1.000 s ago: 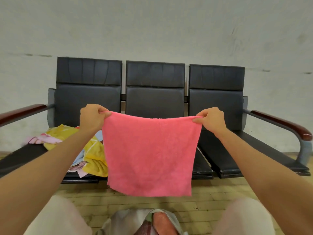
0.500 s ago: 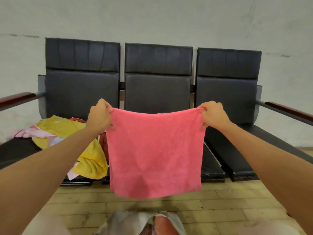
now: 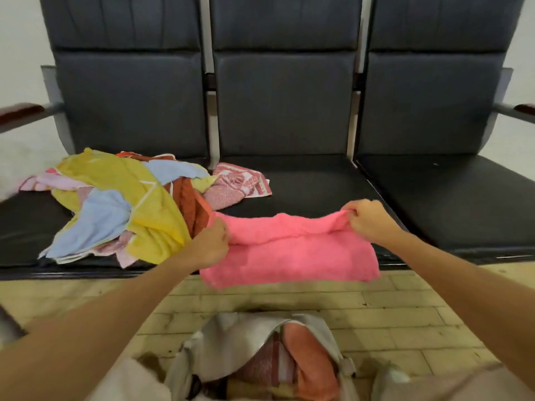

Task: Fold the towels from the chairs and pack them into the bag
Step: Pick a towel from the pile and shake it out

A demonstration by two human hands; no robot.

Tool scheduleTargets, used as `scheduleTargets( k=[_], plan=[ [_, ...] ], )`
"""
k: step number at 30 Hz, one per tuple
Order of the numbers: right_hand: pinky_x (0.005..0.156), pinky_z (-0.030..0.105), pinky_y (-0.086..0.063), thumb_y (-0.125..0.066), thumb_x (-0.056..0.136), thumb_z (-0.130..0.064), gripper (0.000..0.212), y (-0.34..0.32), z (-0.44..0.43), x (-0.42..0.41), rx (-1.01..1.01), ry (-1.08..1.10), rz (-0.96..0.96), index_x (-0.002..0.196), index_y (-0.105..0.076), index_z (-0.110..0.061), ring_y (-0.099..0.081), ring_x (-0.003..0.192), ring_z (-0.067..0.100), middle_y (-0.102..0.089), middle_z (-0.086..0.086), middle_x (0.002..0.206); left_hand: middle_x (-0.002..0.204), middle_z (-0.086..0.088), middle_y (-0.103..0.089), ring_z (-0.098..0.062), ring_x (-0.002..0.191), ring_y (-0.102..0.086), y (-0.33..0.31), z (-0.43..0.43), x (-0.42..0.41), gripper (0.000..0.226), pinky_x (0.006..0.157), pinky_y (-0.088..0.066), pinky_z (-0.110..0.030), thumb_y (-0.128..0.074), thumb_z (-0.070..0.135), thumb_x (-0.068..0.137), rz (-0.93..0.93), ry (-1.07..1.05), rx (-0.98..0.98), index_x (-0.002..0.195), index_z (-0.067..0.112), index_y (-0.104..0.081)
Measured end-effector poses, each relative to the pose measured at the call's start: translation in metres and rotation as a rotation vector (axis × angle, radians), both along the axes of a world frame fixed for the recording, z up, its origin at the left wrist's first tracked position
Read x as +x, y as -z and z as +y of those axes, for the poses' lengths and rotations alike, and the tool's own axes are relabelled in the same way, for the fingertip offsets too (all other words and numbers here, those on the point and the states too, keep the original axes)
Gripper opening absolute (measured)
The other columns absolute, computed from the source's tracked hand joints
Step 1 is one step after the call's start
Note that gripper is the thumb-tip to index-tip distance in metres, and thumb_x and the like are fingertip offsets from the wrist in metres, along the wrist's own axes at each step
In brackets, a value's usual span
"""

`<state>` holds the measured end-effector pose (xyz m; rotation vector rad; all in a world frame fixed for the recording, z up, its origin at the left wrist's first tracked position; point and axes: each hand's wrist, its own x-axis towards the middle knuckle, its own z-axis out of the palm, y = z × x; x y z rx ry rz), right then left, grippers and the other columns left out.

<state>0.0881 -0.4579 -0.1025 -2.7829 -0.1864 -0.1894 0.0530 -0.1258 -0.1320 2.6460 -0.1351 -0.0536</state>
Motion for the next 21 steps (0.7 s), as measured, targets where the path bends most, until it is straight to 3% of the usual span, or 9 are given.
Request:
scheduleTargets(
  k=[4, 7, 9, 11, 12, 14, 16, 18, 21],
  plan=[
    [0.08, 0.044, -0.05, -0.046, 0.087, -0.007, 0.025, 0.025, -0.008, -0.011, -0.226, -0.1, 0.214, 0.09, -0.07, -0.012, -0.062, 0.083, 0.03, -0.071, 0.009, 0.096, 0.083, 0.001, -0.038, -0.016, 0.065, -0.038, 0.012, 0.0, -0.011, 0.018, 0.074, -0.037, -0.045, -0.039, 0.011, 0.098, 0.005, 0.211, 0.286, 0.083, 0.016, -0.03],
    [0.067, 0.04, -0.043, -0.047, 0.086, -0.007, 0.016, 0.024, -0.007, -0.009, -0.236, -0.134, 0.223, 0.074, -0.058, -0.007, -0.048, 0.067, 0.026, -0.06, 0.006, 0.074, 0.105, -0.006, -0.038, -0.018, 0.066, -0.039, 0.011, 0.009, -0.006, 0.003, 0.065, -0.035, -0.039, -0.036, 0.011, 0.099, 0.004, 0.281, 0.448, 0.101, 0.009, -0.036],
    [0.066, 0.036, -0.038, -0.048, 0.085, -0.007, 0.024, 0.027, -0.005, -0.002, -0.251, -0.161, 0.224, 0.064, -0.047, -0.019, -0.045, 0.069, 0.026, -0.051, 0.002, 0.068, 0.107, -0.005, -0.04, -0.012, 0.06, -0.035, 0.016, 0.02, 0.003, 0.011, 0.059, -0.034, -0.032, -0.034, 0.012, 0.101, -0.054, 0.316, 0.471, 0.108, 0.006, -0.039],
    [0.074, 0.035, -0.041, -0.047, 0.09, -0.01, 0.026, 0.033, -0.001, 0.007, -0.271, -0.181, 0.22, 0.078, -0.06, -0.028, -0.054, 0.08, 0.03, -0.063, 0.005, 0.083, 0.1, -0.006, -0.049, -0.004, 0.058, -0.031, 0.028, 0.033, 0.017, 0.019, 0.057, -0.036, -0.023, -0.029, 0.015, 0.102, -0.282, 0.361, 0.444, 0.103, 0.004, -0.045],
    [0.083, 0.034, -0.044, -0.045, 0.095, -0.012, 0.028, 0.038, 0.0, 0.012, -0.263, -0.196, 0.216, 0.101, -0.069, -0.025, -0.059, 0.093, 0.031, -0.069, 0.008, 0.101, 0.094, -0.007, -0.053, -0.003, 0.058, -0.032, 0.033, 0.038, 0.021, 0.024, 0.059, -0.039, -0.021, -0.028, 0.019, 0.1, -0.349, 0.349, 0.417, 0.098, 0.005, -0.048],
    [0.1, 0.034, -0.041, -0.041, 0.101, -0.016, 0.038, 0.045, 0.003, 0.022, -0.226, -0.199, 0.202, 0.135, -0.058, -0.018, -0.058, 0.116, 0.03, -0.063, 0.009, 0.13, 0.094, -0.008, -0.055, -0.009, 0.061, -0.047, 0.042, 0.044, 0.031, 0.035, 0.061, -0.046, -0.027, -0.022, 0.027, 0.097, -0.351, 0.302, 0.34, 0.101, 0.005, -0.049],
    [0.103, 0.036, -0.041, -0.04, 0.102, -0.017, 0.037, 0.051, 0.007, 0.031, -0.201, -0.186, 0.2, 0.134, -0.058, -0.016, -0.057, 0.118, 0.031, -0.061, 0.011, 0.133, 0.106, -0.008, -0.051, -0.021, 0.072, -0.056, 0.047, 0.042, 0.038, 0.037, 0.07, -0.048, -0.04, -0.02, 0.029, 0.1, -0.351, 0.26, 0.321, 0.11, 0.004, -0.046],
    [0.097, 0.038, -0.043, -0.041, 0.101, -0.015, 0.033, 0.049, 0.007, 0.037, -0.149, -0.148, 0.153, 0.122, -0.066, -0.015, -0.059, 0.11, 0.033, -0.066, 0.012, 0.124, 0.111, -0.005, -0.048, -0.026, 0.081, -0.057, 0.04, 0.035, 0.042, 0.023, 0.077, -0.046, -0.045, -0.025, 0.021, 0.103, -0.235, 0.187, 0.308, 0.112, 0.009, -0.042],
    [0.097, 0.033, -0.041, -0.045, 0.099, -0.008, 0.03, 0.038, 0.004, 0.035, 0.002, -0.066, -0.004, 0.12, -0.067, -0.008, -0.059, 0.113, 0.033, -0.067, 0.013, 0.121, 0.099, -0.01, -0.053, -0.032, 0.085, -0.056, 0.031, 0.029, 0.04, 0.012, 0.079, -0.045, -0.051, -0.031, 0.019, 0.103, -0.237, 0.089, 0.067, 0.099, 0.013, -0.041]
  ],
)
